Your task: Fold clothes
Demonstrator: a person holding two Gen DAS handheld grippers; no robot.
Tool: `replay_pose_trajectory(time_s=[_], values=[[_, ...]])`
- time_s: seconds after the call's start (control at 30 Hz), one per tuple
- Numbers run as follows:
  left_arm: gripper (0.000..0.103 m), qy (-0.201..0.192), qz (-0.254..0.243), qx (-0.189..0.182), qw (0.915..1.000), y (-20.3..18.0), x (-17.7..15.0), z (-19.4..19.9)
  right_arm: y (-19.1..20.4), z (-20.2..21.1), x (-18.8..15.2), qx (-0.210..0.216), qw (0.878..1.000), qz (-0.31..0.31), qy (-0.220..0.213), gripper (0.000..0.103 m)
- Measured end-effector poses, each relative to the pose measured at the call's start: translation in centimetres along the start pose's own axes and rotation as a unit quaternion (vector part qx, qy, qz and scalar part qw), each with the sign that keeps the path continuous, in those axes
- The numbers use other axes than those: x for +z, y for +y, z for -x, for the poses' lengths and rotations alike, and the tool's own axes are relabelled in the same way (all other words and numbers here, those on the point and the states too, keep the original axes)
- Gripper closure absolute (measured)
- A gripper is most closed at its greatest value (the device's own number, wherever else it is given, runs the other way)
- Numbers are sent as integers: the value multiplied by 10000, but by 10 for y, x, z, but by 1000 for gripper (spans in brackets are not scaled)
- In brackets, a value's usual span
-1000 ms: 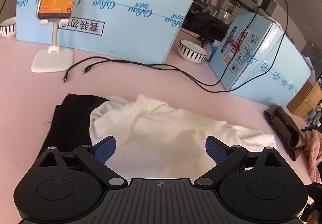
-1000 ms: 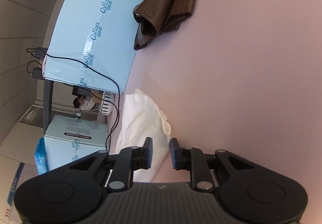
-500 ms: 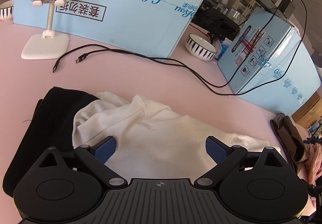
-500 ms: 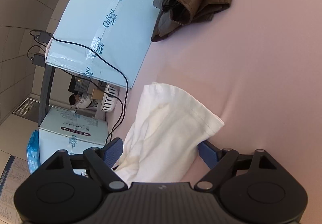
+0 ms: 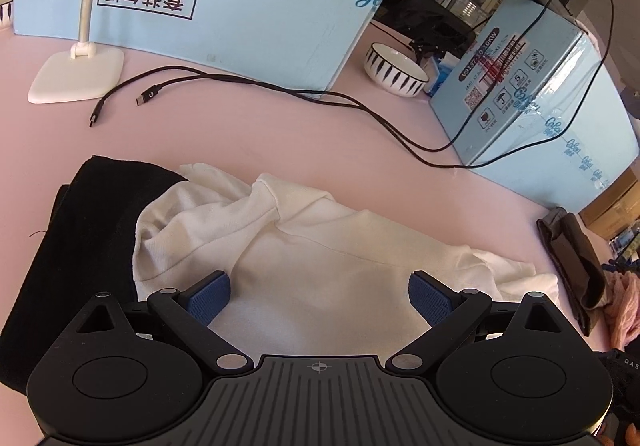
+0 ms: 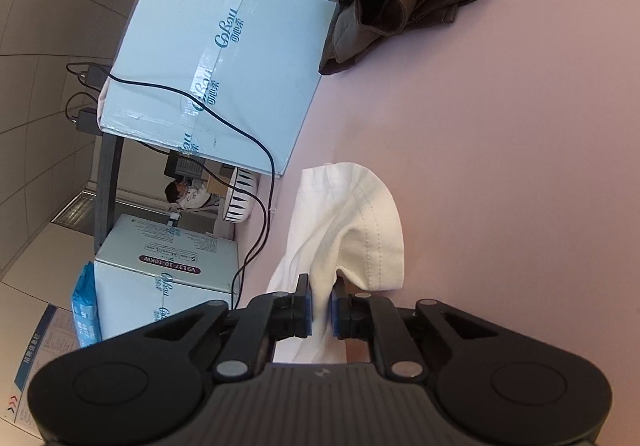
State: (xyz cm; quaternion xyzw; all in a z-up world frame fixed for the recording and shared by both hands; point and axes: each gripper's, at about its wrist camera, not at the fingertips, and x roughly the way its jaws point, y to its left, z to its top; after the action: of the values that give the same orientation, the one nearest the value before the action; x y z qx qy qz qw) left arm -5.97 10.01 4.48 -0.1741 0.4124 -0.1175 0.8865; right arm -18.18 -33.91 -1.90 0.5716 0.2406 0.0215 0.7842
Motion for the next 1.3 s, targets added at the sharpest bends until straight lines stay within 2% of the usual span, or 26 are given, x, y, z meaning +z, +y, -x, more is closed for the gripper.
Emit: replay_pose_trajectory(time_s=[0.13,0.23,0.27,0.3,0.37,0.47,0.5,0.57,0.6,0.7,0.8,0.93,1.03,1.1,1.17,1.23,1.3], values=[[5,-168,-289,-175,9993,-17,-3,8,-7,20,10,-71,9995,5,-298,94],[5,277,-269,-200,9991,-17,-8,-17,-31,15,15,-309,9985,-401,-193,94],[4,346,-241,-218,9989,-15,-10,-24,-36,14,15,-239,9984,-487,-177,95],[1,141,-361,-314,9988,-14,-14,-25,-37,15,14,-202,9985,-481,-170,93],[1,131,-417,-288,9986,-16,-16,-24,-37,15,15,-222,9983,-520,-148,93],[2,317,-83,-272,9991,-16,-14,-14,-38,14,16,-247,9977,-628,-111,93],[2,363,-40,-408,9985,-16,-13,-10,-38,14,16,-244,9974,-671,-96,93],[1,386,-56,-613,9974,-18,-13,-2,-39,14,17,-218,9971,-731,-67,93],[1,350,-117,-517,9980,-18,-14,-2,-40,13,18,-203,9969,-760,-52,93],[1,418,-133,-259,9987,-14,-17,-10,-33,13,17,-227,9989,-381,-164,93],[1,363,-61,-364,9987,-7,-21,-13,-22,13,14,-296,9989,116,-331,93],[1,369,-78,-354,9987,-8,-21,-13,-10,9,15,-428,9979,269,-397,93],[1,371,81,-415,9984,-4,-19,-13,13,9,14,-359,9956,645,-578,93],[1,347,295,-504,9977,1,-17,-11,40,10,8,-223,9895,1190,-795,93],[1,232,594,-616,9961,9,-15,-3,72,8,-6,-25,9779,1861,-954,93],[1,44,861,-713,9937,17,-12,10,108,-2,-30,296,9568,2715,-995,93],[1,-299,883,-567,9940,23,-10,28,136,-13,-59,675,9291,3526,-890,93]])
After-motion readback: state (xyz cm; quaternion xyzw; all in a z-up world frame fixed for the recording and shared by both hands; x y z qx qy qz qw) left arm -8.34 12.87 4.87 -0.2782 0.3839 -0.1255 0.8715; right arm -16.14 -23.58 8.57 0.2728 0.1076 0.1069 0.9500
